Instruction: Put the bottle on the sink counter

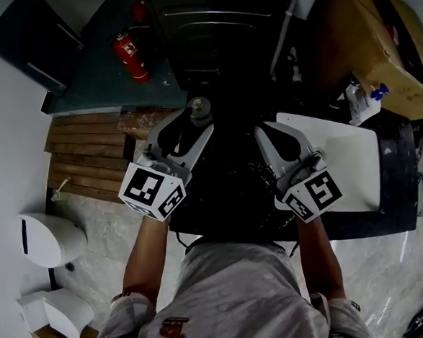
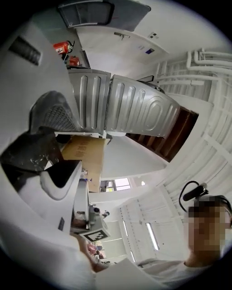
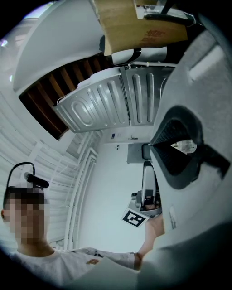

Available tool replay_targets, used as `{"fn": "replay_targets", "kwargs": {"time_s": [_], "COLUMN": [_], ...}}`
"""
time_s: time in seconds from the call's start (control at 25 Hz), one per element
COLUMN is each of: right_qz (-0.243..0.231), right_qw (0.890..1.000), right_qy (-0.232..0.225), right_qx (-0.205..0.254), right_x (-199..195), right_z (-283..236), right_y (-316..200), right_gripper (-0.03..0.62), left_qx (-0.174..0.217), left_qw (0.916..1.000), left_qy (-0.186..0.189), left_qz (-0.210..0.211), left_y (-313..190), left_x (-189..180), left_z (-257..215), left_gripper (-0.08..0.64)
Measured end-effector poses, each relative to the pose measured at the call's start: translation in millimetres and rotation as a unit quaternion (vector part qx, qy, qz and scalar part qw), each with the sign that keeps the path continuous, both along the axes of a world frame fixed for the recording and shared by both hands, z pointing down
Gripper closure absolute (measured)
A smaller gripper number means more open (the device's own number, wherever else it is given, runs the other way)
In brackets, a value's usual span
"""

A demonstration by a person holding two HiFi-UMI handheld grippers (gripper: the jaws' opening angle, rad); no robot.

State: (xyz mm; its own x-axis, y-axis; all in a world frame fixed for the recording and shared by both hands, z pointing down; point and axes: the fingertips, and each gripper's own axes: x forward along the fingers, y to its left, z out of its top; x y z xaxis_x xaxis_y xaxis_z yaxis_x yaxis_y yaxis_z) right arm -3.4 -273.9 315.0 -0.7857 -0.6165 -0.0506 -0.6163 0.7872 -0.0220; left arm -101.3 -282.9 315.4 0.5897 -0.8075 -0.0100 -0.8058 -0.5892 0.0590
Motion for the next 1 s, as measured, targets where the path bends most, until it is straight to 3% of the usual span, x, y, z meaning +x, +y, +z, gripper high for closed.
{"fn": "replay_targets", "kwargs": {"time_s": [0.24,0.4,1.0], "right_qz": [-0.019,-0.031,-0.030], "right_qw": [1.000,0.999,0.998], "right_qy": [-0.014,-0.020,0.000], "right_qx": [0.019,0.034,0.056], "right_x": [-4,-8,-11], "right_z": [-13,-22,-21], "right_y": [14,24,40], "right_gripper": [0.591,0.591,0.592], "left_qx": [0.023,0.030,0.032], "left_qw": [0.9996,0.9994,0.9985], "left_qy": [0.012,0.016,0.027], "left_qz": [0.006,0.009,0.035], "left_y": [23,30,39], "left_x": [21,31,54], "left_z": [-31,-35,-31], "left_gripper": [0.499,0.558,0.558]}}
